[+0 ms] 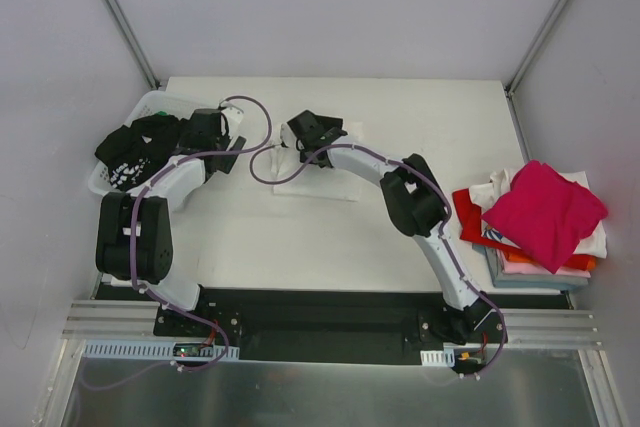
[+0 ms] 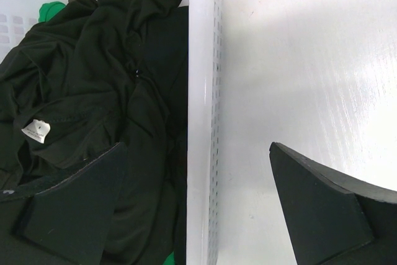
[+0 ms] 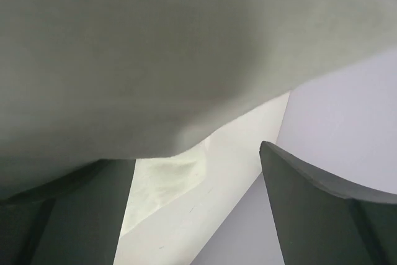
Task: Fold and stack the t-shirts
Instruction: Smooth out wrinkles on the folded tshirt, then put the neatly folded tshirt into the corner of the board with the right arm
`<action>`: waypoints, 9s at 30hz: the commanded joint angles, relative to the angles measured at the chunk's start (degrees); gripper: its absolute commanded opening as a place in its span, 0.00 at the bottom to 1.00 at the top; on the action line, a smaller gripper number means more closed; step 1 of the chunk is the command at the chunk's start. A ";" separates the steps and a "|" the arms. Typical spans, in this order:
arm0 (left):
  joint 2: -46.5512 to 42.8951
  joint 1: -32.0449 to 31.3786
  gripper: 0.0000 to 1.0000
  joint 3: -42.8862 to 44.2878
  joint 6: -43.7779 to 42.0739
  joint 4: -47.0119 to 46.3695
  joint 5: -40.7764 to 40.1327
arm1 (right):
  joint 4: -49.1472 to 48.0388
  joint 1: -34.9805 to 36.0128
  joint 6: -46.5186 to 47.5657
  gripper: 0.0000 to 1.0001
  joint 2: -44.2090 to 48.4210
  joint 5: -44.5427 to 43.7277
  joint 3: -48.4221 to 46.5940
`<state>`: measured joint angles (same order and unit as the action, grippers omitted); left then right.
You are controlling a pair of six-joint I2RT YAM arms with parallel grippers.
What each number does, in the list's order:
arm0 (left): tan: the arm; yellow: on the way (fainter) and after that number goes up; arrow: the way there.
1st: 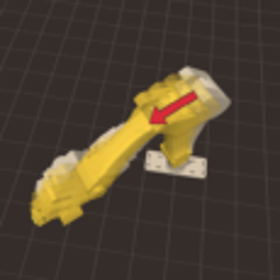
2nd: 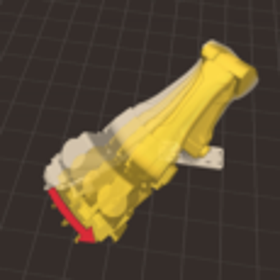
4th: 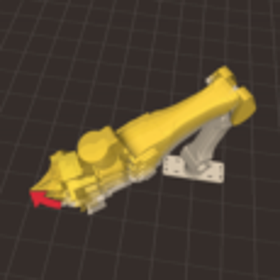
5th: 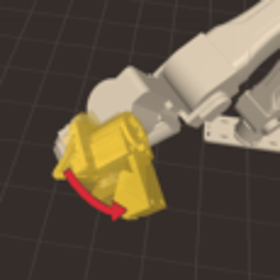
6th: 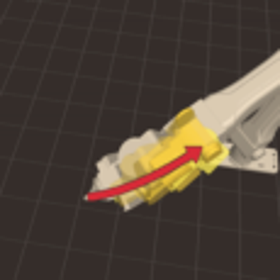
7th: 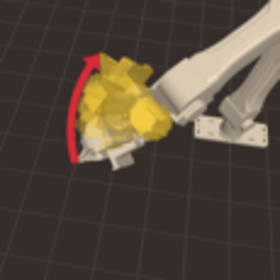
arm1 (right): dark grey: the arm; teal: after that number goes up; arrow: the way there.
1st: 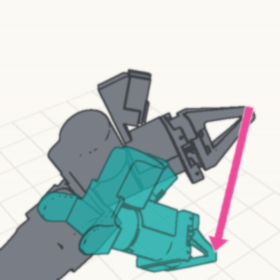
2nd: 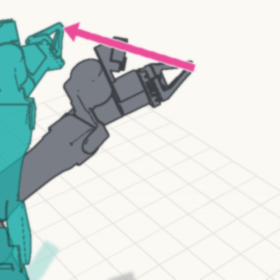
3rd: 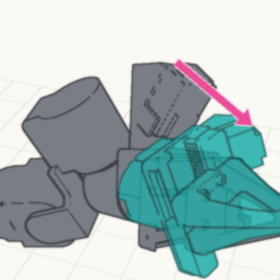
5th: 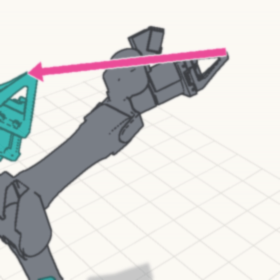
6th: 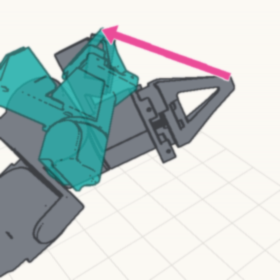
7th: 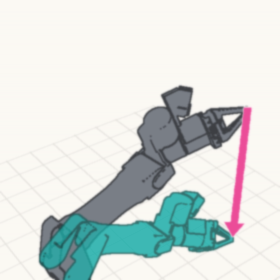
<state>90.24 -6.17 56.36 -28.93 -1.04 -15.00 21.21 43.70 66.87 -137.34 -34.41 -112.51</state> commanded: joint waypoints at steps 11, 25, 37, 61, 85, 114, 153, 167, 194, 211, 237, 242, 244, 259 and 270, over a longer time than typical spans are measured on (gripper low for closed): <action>-2.35 0.02 0.99 -0.99 0.71 -0.54 1.21 | -4.96 0.59 -1.39 0.86 11.73 -4.87 1.85; -1.91 -0.24 0.99 -2.65 1.77 -0.28 2.61 | 18.51 -5.20 -30.29 0.86 26.41 18.81 6.68; -3.66 -0.77 0.99 -4.33 2.21 0.51 2.61 | 22.12 -19.97 -45.69 0.85 23.35 59.61 9.24; -3.31 -1.21 0.99 -4.24 2.56 0.77 1.91 | 25.11 -32.45 -54.48 0.88 2.78 81.96 -5.52; -2.97 -4.19 0.99 -0.29 3.17 10.60 6.56 | 24.14 -33.68 -57.64 0.91 -2.76 84.07 -7.81; 3.54 -9.29 0.99 13.60 -1.22 5.18 -13.03 | 24.66 -33.16 -55.71 0.94 -1.97 85.13 -5.35; 11.01 -13.43 0.99 14.21 -0.34 7.72 32.93 | 25.19 -31.75 -55.01 0.96 -2.67 84.69 -5.53; 16.90 -13.43 0.99 22.03 1.42 14.03 40.58 | 25.02 -31.31 -55.18 0.97 -3.20 85.13 -5.79; 20.24 -16.76 0.99 22.13 1.07 18.70 22.56 | 19.40 -27.53 -57.55 0.98 -3.55 84.42 -1.75; 21.65 -16.85 0.99 22.66 2.21 20.90 26.25 | 18.60 -26.21 -57.29 0.98 -3.37 84.95 0.71; 23.93 -17.73 0.99 27.31 3.53 27.23 33.90 | 20.98 -23.14 -55.97 0.98 -2.58 86.09 0.01; 23.93 -17.73 0.99 27.93 3.35 27.84 33.55 | 21.24 -22.00 -56.15 0.97 -2.85 87.59 0.18; 23.76 -17.73 0.99 28.02 3.18 28.02 33.38 | 21.24 -21.64 -56.15 0.96 -2.85 87.85 0.36; 22.88 -17.73 0.99 26.61 2.47 28.28 31.97 | 24.31 -20.59 -53.69 0.42 -2.85 87.33 -0.34; 21.65 -17.64 0.99 25.21 1.42 28.28 29.16 | 27.48 -20.32 -49.91 0.01 1.18 82.06 -0.43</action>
<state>114.32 -23.29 82.32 -26.20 26.68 15.77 45.43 22.61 13.87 -140.31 50.48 -112.51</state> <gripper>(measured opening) 0.993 0.062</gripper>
